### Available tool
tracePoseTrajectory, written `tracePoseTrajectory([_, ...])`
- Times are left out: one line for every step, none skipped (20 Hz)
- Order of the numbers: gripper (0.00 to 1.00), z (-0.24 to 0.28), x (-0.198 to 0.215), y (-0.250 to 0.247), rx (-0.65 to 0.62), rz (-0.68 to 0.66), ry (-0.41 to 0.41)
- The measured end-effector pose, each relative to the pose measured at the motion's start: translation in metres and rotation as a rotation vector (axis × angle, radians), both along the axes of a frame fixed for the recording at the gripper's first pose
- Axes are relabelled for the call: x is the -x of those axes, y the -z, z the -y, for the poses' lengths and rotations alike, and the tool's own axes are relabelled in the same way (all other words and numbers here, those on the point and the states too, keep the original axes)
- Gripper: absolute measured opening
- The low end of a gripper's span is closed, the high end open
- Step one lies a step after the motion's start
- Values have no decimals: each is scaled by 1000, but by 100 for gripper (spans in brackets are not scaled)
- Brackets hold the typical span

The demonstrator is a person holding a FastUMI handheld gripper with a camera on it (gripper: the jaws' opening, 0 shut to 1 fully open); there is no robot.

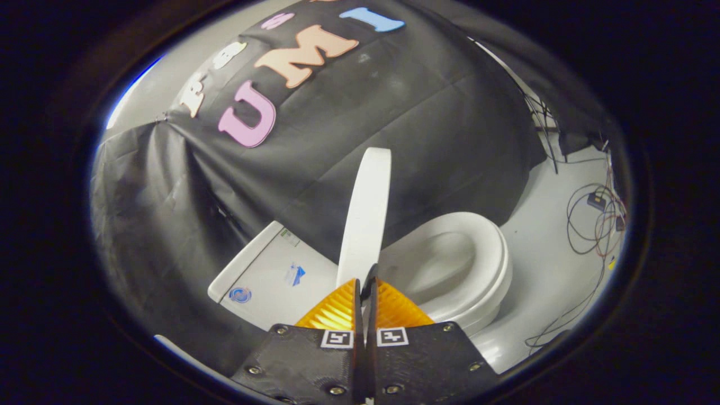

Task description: Open the toilet lid.

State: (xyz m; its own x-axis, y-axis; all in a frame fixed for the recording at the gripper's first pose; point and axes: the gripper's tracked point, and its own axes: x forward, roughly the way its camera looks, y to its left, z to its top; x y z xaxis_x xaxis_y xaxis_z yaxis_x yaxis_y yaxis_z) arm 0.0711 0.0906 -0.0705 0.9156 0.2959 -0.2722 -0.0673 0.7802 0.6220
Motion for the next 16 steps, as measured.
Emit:
tracePoseTrajectory([1,-3,0,-4,21,10,-4])
tracePoseTrajectory([1,-6,0,-7,45,19,-7])
tracePoseTrajectory([1,-8,-1,-10,68,29,-8])
tracePoseTrajectory([1,-12,0,-12,88,38,-10])
tracePoseTrajectory([1,-14,0,-15,108,47,-10])
tracePoseTrajectory([1,-17,0,-17,126,54,-10])
tracePoseTrajectory([1,-19,-1,-19,140,59,-10])
tracePoseTrajectory([1,-22,-1,-22,151,66,-10])
tracePoseTrajectory([1,-25,-1,-24,158,70,-11])
tracePoseTrajectory([1,-28,-1,-27,164,76,-11])
tracePoseTrajectory([1,-30,0,-29,174,82,-12])
tracePoseTrajectory([1,-34,-1,-31,183,90,-13])
tracePoseTrajectory([1,-37,-1,-33,191,95,-16])
tracePoseTrajectory([1,-39,-1,-36,199,102,-18])
tracePoseTrajectory([1,-42,0,-38,209,107,-17])
tracePoseTrajectory([1,-45,-1,-39,222,114,-18])
